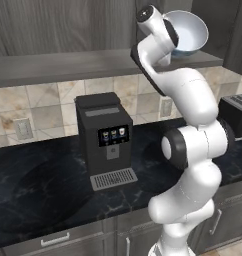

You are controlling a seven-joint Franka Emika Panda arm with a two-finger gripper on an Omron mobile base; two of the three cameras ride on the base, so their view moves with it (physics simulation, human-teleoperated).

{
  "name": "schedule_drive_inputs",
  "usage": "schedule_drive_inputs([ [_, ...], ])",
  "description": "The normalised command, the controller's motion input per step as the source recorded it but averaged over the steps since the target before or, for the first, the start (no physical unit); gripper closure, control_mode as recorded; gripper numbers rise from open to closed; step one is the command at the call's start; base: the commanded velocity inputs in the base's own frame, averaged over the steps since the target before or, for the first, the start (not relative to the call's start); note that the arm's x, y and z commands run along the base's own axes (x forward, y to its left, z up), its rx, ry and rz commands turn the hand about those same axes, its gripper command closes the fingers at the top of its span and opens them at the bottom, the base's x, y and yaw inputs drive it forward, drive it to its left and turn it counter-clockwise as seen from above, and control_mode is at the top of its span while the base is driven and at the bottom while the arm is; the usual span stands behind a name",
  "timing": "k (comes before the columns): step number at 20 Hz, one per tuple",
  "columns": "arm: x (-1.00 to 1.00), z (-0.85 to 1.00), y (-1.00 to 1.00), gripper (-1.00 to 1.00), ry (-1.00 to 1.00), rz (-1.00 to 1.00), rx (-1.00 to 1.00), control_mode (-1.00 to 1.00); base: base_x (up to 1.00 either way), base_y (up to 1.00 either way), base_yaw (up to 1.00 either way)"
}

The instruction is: Move the bowls from the cabinet to the plates on the dining table.

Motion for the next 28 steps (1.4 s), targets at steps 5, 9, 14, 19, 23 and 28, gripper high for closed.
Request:
schedule_drive_inputs([
  [5,-0.14,-0.16,-0.12,1.00,-0.02,-0.01,0.05,-1.00,0.00,0.00,0.00],
  [9,-0.33,0.11,-0.02,1.00,0.00,0.00,0.07,-1.00,0.00,0.00,0.00],
  [14,-0.46,0.17,-0.02,1.00,0.00,0.00,0.08,-1.00,0.00,0.00,0.00],
  [19,-0.60,0.09,-0.01,1.00,0.00,0.00,0.08,-1.00,0.00,0.00,0.00],
  [23,-0.62,0.01,0.00,1.00,-0.02,0.00,0.05,-1.00,0.00,0.00,0.00],
  [28,-0.62,-0.01,0.00,1.00,-0.08,0.00,0.03,-1.00,0.00,0.00,0.00],
])
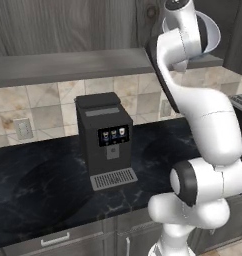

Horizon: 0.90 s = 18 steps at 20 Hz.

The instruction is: Move the bowls from the cabinet to the plates on the dining table.

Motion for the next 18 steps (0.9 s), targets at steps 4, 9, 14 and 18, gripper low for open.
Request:
schedule_drive_inputs([
  [4,-0.62,-0.03,0.00,1.00,-0.08,0.00,0.02,-1.00,0.00,0.00,0.00],
  [9,-0.62,-0.04,0.01,1.00,-0.03,0.01,0.04,-1.00,0.00,0.00,0.00],
  [14,-0.53,0.00,0.04,1.00,0.03,0.06,0.04,-1.00,0.00,0.00,0.00],
  [18,-0.32,0.04,0.00,1.00,0.07,0.14,0.01,-1.00,0.00,0.00,0.00],
])
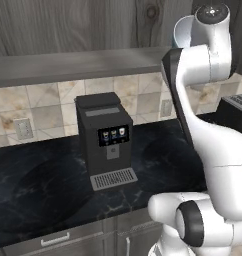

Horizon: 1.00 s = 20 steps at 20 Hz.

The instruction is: Move the bowls from the cabinet to the plates on the dining table.

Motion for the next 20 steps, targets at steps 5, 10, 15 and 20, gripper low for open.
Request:
schedule_drive_inputs([
  [5,-0.34,0.05,0.01,1.00,0.01,0.15,-0.02,-1.00,0.00,0.00,0.00],
  [10,-0.39,0.00,0.00,1.00,0.00,0.15,-0.05,-1.00,0.00,0.00,0.00],
  [15,-0.39,-0.04,0.00,1.00,0.00,0.15,-0.07,-1.00,0.00,0.00,0.00],
  [20,-0.32,-0.08,0.00,1.00,0.00,0.17,-0.09,-1.00,0.00,0.00,0.00],
])
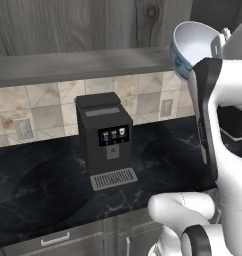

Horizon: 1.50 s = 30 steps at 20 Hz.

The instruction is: Move the bowls from the cabinet to the plates on the dining table.

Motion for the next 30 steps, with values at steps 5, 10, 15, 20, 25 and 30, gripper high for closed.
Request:
schedule_drive_inputs([
  [5,-0.34,-0.13,-0.02,1.00,0.00,0.16,-0.10,-1.00,0.00,0.00,0.00],
  [10,-0.36,-0.15,-0.01,1.00,0.00,0.15,-0.09,-1.00,0.00,0.00,0.00],
  [15,-0.08,-0.03,0.00,1.00,0.00,0.03,-0.02,1.00,-0.35,0.01,0.10],
  [20,0.00,0.00,0.00,1.00,0.00,0.00,0.00,1.00,-0.51,0.04,0.08],
  [25,0.00,0.00,0.00,1.00,0.00,0.00,0.00,1.00,-0.60,-0.03,0.05],
  [30,0.00,0.00,0.00,1.00,0.00,0.00,0.00,1.00,-0.62,-0.04,0.00],
])
